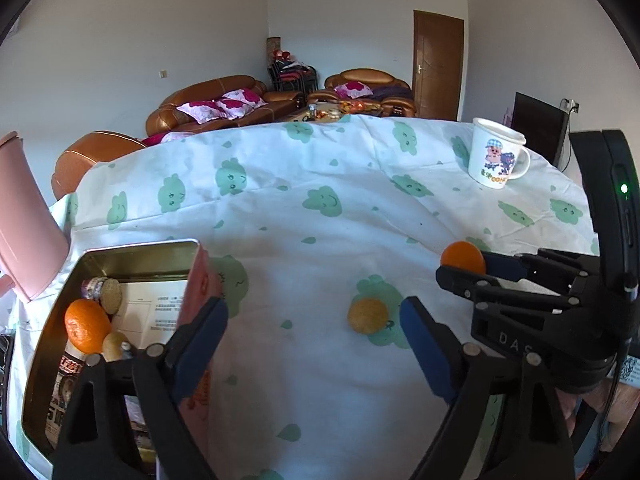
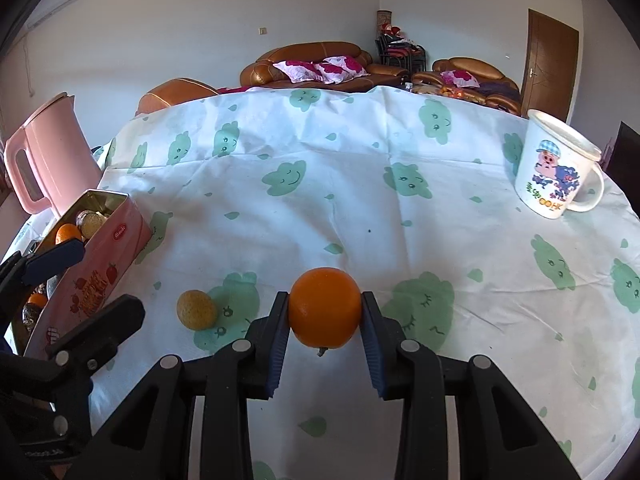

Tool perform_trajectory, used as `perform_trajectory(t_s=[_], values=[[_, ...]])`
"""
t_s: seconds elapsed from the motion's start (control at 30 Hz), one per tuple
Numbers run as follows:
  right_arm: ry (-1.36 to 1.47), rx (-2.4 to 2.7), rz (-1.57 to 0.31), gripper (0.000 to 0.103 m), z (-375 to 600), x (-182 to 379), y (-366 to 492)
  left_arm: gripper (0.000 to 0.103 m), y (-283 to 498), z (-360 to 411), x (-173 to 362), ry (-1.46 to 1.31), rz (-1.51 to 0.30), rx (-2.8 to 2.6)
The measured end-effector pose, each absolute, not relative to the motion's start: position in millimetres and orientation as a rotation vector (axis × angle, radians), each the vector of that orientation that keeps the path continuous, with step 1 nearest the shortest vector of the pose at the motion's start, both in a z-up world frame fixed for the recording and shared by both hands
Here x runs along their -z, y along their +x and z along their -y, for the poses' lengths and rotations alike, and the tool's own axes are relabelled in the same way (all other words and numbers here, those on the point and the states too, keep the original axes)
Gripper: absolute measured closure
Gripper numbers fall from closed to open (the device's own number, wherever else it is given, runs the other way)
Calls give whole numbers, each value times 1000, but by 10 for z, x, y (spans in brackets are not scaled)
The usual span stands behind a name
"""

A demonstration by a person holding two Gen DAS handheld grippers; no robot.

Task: Organize fruits
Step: 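Grasp a small yellow fruit with the left tool while the right tool grasps an orange, then lift the yellow fruit and orange with both tools toward the tin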

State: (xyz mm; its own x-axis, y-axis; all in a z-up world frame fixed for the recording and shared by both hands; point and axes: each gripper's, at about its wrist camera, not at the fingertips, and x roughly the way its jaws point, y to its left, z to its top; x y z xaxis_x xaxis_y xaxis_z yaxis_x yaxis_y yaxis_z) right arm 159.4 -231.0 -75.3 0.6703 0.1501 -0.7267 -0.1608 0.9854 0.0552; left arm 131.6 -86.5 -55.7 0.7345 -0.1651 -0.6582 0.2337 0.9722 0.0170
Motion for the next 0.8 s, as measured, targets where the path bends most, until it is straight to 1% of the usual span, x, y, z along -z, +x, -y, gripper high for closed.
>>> perform_trajectory(t_s=[0.17, 0.2, 0.23, 0.27, 0.33, 0.37, 0.4, 0.47, 0.5, 0.63, 0.8], values=[[37, -152, -816, 67, 2466, 751, 1569, 36, 1423, 989, 700, 85, -805, 292], [50, -154, -818, 67, 2494, 756, 1572, 37, 1451, 1001, 732, 80, -823, 300], [60, -160, -822, 67, 2508, 761, 1578, 42, 1482, 1011, 766, 76, -840, 302], [62, -165, -825, 67, 2505, 764, 1586, 50, 1513, 1026, 798, 72, -860, 311], [54, -171, -827, 67, 2482, 764, 1589, 56, 1575, 1034, 849, 47, -895, 335], [49, -179, -830, 67, 2470, 770, 1593, 61, 1594, 1038, 861, 40, -901, 337], [46, -184, -834, 67, 2456, 778, 1600, 62, 1603, 1047, 859, 40, -898, 335], [46, -196, -839, 67, 2449, 788, 1605, 71, 1606, 1056, 856, 38, -898, 344], [47, -202, -840, 67, 2447, 791, 1608, 73, 1598, 1066, 853, 39, -897, 354], [52, -222, -830, 67, 2443, 777, 1594, 74, 1604, 1051, 845, 35, -893, 350], [38, -246, -794, 67, 2413, 732, 1539, 74, 1543, 1011, 770, 31, -837, 324]])
